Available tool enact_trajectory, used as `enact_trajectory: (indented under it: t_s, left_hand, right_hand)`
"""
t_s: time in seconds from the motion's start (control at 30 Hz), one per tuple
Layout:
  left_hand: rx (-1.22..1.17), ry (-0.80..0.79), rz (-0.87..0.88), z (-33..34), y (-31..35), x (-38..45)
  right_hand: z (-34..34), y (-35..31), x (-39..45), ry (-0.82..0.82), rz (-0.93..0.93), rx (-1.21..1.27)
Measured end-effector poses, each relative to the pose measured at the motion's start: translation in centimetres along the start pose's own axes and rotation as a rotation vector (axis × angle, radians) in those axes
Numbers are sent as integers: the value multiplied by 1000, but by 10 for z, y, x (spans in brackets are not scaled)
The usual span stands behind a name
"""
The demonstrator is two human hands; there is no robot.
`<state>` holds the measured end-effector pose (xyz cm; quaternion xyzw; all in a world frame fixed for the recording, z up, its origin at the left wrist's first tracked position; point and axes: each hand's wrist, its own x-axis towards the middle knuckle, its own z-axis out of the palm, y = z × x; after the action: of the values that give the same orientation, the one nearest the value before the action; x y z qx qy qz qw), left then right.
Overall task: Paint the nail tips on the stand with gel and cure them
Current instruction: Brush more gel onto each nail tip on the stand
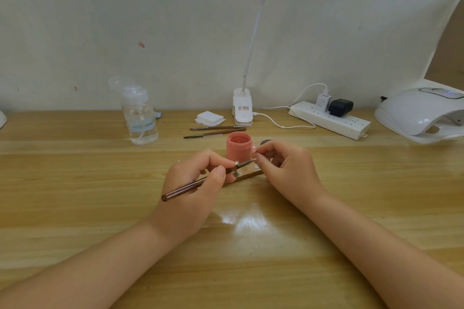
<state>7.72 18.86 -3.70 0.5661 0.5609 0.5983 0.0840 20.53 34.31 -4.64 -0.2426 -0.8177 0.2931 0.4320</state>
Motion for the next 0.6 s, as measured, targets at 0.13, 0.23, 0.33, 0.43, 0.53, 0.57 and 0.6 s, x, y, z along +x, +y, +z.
enact_trajectory:
  t_s: [0.13,0.23,0.33,0.43,0.53,0.57,0.6]
  left_hand:
    - [9,42,-1,2,1,1]
    - [63,2,-8,2,2,2]
    - [107,14,42,1,3,1]
    - [128,35,28,1,2,1]
    - [110,-7,-4,1,1,1]
    - [86,-7,10,1,1,0]
    - [49,4,19,0,1,0]
  right_hand:
    - [0,0,0,-6,-8,-3]
    - [0,1,0,-2,-2,-13]
    - [0,0,0,1,-5,-11]
    - [0,2,0,-7,-4,-3]
    - [1,3,0,6,3,8]
    - [1,3,0,7,6,11]
    - [1,3,0,5,6,12]
